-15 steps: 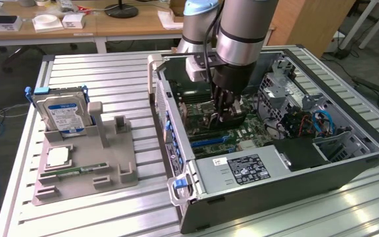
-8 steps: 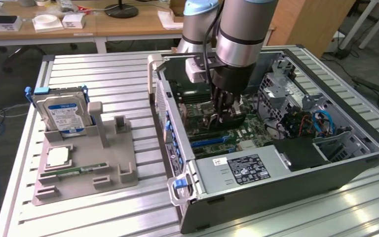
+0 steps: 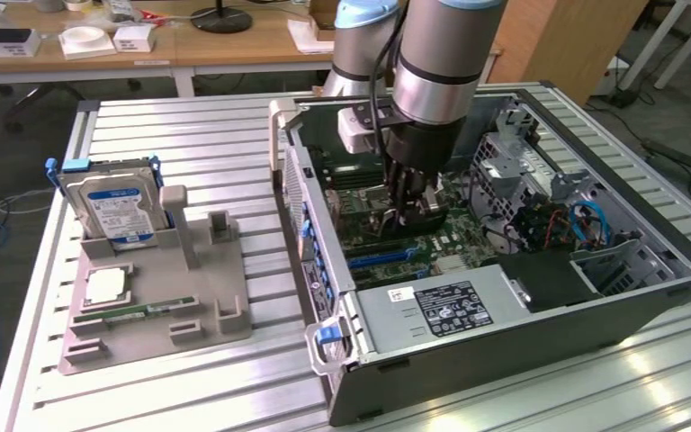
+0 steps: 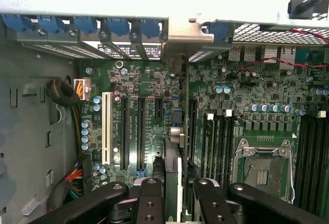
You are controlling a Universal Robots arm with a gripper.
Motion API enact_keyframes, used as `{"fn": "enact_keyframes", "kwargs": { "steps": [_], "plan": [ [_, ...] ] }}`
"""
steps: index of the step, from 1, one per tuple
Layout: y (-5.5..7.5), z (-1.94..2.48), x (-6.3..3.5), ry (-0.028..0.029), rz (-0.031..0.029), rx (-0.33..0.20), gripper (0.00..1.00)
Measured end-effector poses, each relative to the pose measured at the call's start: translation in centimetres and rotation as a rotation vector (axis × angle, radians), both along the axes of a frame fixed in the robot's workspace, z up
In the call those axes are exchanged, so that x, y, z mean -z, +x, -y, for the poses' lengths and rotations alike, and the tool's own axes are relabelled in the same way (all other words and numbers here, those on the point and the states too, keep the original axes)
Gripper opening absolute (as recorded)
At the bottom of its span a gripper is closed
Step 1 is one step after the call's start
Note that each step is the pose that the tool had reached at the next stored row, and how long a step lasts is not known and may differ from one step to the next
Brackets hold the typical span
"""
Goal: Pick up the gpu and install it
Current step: 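Insert the gpu into the slot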
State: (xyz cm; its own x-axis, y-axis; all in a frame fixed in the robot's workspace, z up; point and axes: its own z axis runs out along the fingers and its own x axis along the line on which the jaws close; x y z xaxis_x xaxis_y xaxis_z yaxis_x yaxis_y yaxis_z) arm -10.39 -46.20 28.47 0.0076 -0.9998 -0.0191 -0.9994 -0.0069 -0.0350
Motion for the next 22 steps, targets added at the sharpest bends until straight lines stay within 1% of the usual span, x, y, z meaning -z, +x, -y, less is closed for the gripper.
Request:
{"fn": "enact_keyframes", "kwargs": {
  "steps": [4,22],
  "plan": [
    [0.01,-0.01,0.10,0.0007,0.0004,0.000,0.26],
    [0.00,0.00,0.92,0.0002,0.0001,0.000,0.26]
  ]
}}
